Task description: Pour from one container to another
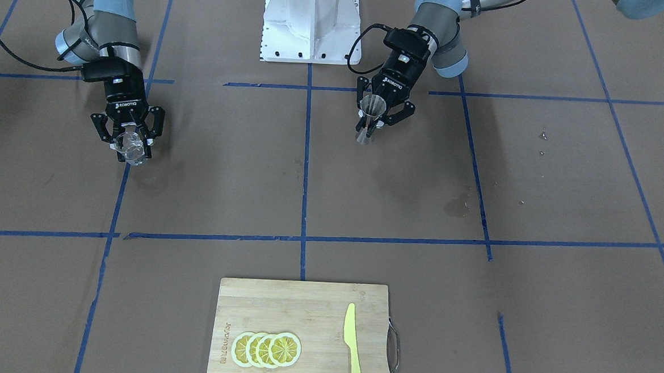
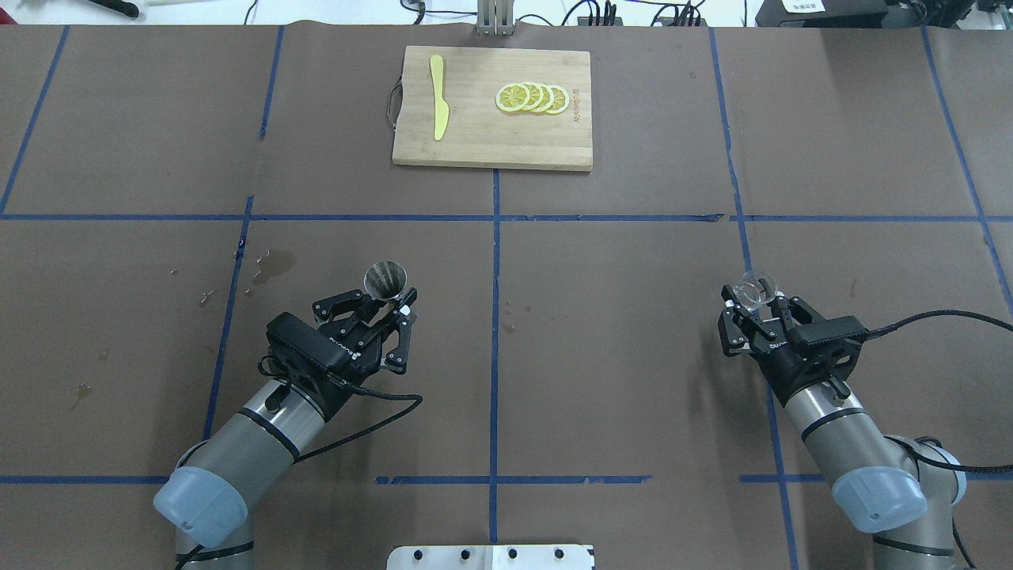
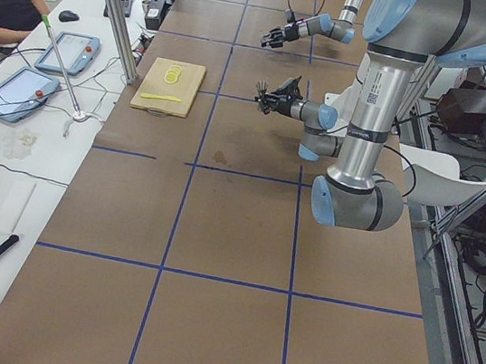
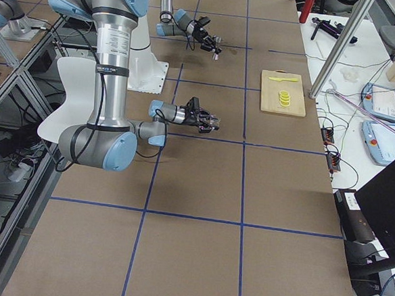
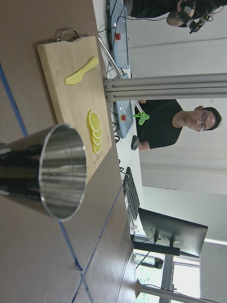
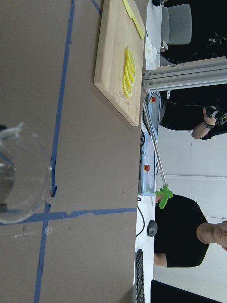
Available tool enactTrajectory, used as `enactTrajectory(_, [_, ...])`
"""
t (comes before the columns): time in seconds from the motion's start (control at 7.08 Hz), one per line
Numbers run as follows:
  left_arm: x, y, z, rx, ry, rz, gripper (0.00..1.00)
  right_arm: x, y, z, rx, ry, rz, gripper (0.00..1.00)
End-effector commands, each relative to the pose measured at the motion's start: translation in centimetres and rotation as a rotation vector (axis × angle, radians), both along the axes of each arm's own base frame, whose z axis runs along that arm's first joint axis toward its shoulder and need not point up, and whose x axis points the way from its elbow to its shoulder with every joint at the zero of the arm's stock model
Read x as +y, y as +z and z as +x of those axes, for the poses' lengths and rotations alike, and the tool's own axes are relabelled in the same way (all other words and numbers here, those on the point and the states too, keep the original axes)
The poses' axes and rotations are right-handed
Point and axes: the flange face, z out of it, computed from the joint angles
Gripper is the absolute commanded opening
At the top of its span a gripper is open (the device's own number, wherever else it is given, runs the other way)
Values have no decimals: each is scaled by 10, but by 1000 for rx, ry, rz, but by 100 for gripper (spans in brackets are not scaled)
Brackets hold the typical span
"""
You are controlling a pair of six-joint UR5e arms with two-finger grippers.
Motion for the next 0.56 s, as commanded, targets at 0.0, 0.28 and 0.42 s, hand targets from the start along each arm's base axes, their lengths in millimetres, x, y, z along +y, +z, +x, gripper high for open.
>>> enactTrajectory(0.0, [-11, -7, 2, -33, -17, 23, 0, 2, -20, -2, -28, -7, 7, 12])
enactTrajectory(0.28, [-15, -22, 13, -94, -23, 65, 0, 9, -59, -9, 3, -42, 65, 11])
enactTrajectory(0.42, [-15, -25, 17, -92, -4, 70, 0, 12, -83, -23, 12, -53, 64, 10])
